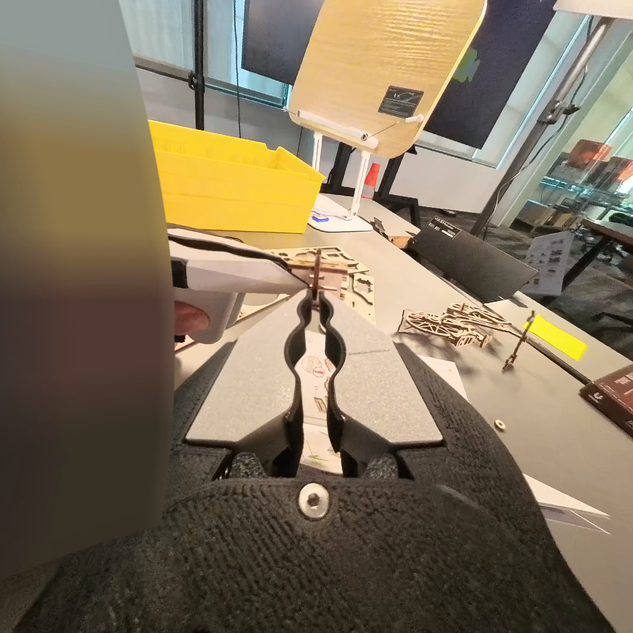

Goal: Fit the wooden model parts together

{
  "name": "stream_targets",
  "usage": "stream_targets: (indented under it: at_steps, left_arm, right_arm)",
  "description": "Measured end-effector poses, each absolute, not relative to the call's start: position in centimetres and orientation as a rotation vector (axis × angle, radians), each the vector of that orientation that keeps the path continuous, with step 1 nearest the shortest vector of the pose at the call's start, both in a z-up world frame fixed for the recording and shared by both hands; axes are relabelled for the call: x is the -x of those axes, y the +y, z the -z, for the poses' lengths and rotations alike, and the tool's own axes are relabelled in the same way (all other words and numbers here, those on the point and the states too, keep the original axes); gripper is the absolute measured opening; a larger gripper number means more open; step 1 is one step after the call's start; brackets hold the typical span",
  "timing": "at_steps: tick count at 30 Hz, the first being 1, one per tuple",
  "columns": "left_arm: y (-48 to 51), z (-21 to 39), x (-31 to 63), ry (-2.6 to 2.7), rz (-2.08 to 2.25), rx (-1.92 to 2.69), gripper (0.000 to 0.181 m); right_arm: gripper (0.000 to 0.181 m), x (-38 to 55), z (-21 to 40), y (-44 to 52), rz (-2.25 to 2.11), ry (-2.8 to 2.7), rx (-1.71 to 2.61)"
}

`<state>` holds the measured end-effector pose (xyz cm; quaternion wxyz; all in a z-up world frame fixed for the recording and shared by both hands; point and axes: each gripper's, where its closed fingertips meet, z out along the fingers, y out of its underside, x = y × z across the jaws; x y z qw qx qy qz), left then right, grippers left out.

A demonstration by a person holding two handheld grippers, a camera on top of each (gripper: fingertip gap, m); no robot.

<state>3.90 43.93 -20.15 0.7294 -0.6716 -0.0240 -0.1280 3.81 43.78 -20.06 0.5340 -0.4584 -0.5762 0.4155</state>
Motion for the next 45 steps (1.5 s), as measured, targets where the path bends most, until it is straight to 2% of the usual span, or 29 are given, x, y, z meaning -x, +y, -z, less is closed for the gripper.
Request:
stream_targets:
  at_steps: [45]
  left_arm:
    - [43.72, 20.34, -3.69, -0.144, 0.452, 1.462, 0.001]
  right_arm:
    - [0.000, -3.37, 20.55, 43.61, -0.849, -1.362, 1.065]
